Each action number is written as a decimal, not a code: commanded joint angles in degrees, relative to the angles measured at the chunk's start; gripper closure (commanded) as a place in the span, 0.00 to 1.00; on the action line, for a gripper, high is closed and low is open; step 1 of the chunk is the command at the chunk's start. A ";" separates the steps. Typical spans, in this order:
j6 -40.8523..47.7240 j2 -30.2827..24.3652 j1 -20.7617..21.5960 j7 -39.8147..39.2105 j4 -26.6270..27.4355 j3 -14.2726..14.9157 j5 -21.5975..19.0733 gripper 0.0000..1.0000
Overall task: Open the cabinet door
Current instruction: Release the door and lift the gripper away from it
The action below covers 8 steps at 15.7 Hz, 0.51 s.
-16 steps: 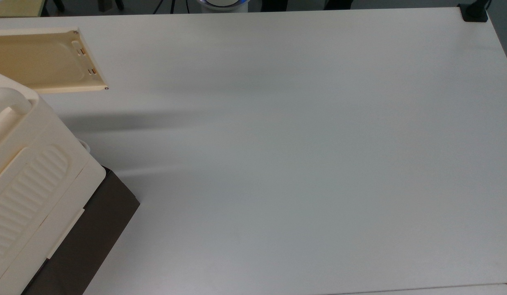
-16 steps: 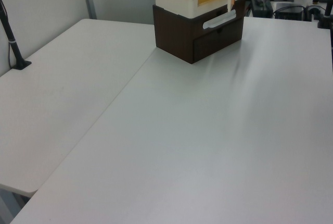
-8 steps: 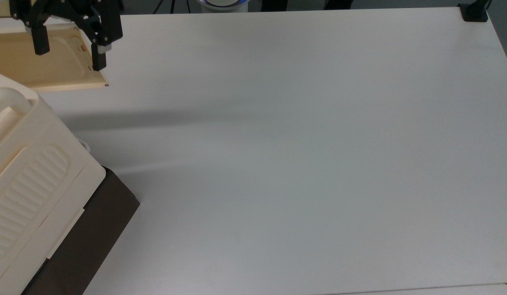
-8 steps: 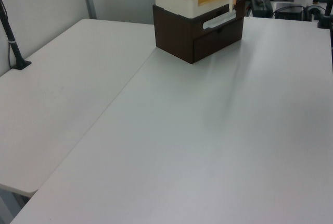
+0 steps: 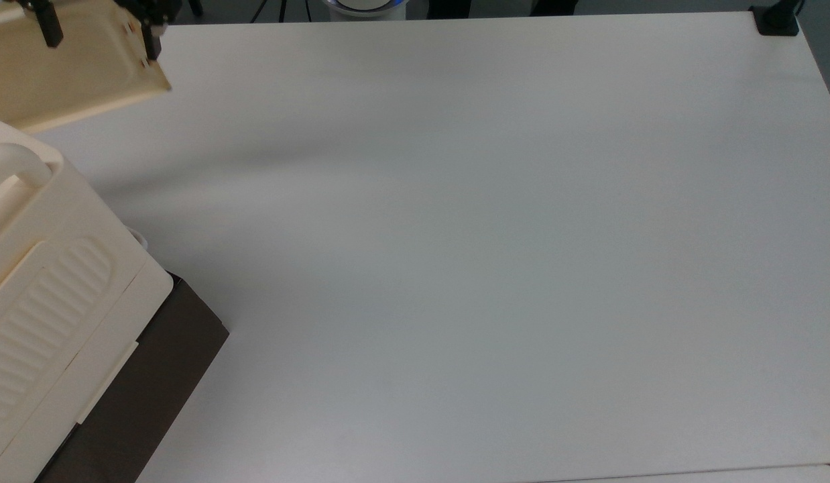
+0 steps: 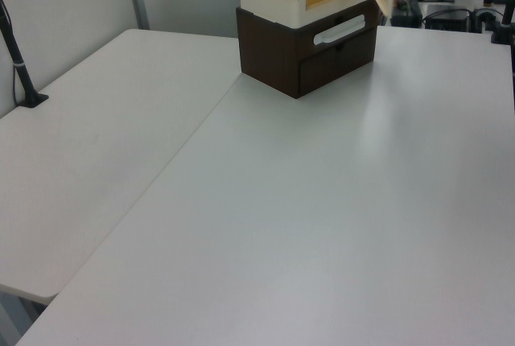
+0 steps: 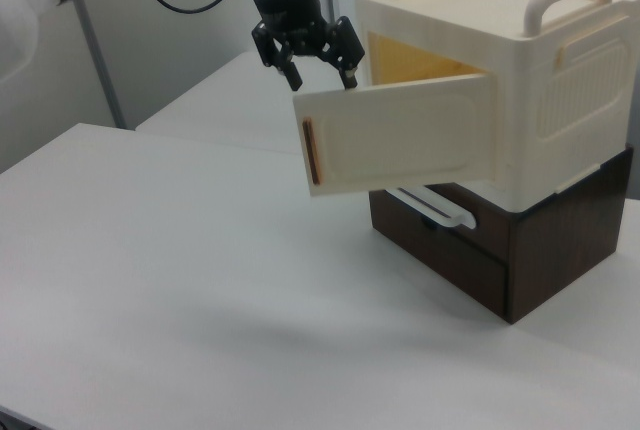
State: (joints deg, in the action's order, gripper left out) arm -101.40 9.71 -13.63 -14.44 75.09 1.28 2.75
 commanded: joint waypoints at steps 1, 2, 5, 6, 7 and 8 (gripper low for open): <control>2.25 -1.63 1.49 0.09 1.46 -0.49 -1.17 0.00; 2.25 -1.54 2.54 3.07 1.55 -0.58 -1.08 0.00; 3.13 -1.62 6.67 9.94 1.90 -0.58 -0.82 0.00; 4.87 -1.54 7.81 11.17 1.90 -0.58 -0.56 0.00; 6.46 -1.62 9.13 11.62 1.90 -0.58 -0.47 0.00; 7.95 -1.89 10.19 12.06 2.07 -0.58 -0.47 0.00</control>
State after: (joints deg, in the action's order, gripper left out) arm -97.60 9.29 -6.78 -5.22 75.66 0.23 2.34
